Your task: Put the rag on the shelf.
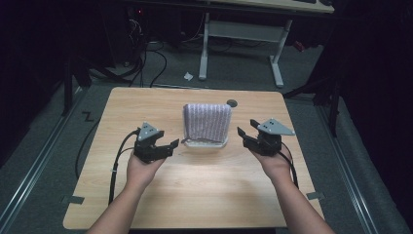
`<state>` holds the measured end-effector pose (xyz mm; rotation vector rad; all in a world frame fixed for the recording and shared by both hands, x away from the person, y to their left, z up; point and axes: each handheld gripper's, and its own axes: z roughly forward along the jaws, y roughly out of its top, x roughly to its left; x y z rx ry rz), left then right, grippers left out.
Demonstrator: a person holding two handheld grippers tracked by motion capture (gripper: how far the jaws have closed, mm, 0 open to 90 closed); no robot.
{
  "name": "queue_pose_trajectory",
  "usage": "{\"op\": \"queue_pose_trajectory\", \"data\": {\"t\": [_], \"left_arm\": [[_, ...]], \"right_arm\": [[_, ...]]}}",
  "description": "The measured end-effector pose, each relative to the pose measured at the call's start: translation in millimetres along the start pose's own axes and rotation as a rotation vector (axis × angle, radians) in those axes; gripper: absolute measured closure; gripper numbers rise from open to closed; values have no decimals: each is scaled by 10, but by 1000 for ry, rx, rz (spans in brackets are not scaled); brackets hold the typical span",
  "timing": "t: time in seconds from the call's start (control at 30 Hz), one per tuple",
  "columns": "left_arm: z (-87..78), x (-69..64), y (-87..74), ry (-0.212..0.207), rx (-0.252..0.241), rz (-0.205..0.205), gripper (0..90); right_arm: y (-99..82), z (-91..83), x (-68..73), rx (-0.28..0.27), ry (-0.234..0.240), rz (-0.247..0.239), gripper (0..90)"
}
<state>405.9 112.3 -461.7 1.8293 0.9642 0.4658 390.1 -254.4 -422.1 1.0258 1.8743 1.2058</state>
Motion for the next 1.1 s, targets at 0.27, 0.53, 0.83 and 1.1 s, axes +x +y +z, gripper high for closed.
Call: {"op": "queue_pose_trajectory", "data": {"t": [0.27,0.53,0.83,1.1], "left_arm": [[20,-81,-512,-11,120,-6,307],[-462,-167,-1031,-29,138,-53,294],[-366,-231,-1018,-41,166,-31,273],[-338,-191,-956,-50,155,-31,272]], "right_arm": [[-573,-20,73,117,36,30,395],[-1309,-552,139,176,17,46,343],[-1316,-554,97,159,-2,66,360],[-1357,-539,46,172,10,93,327]]}}
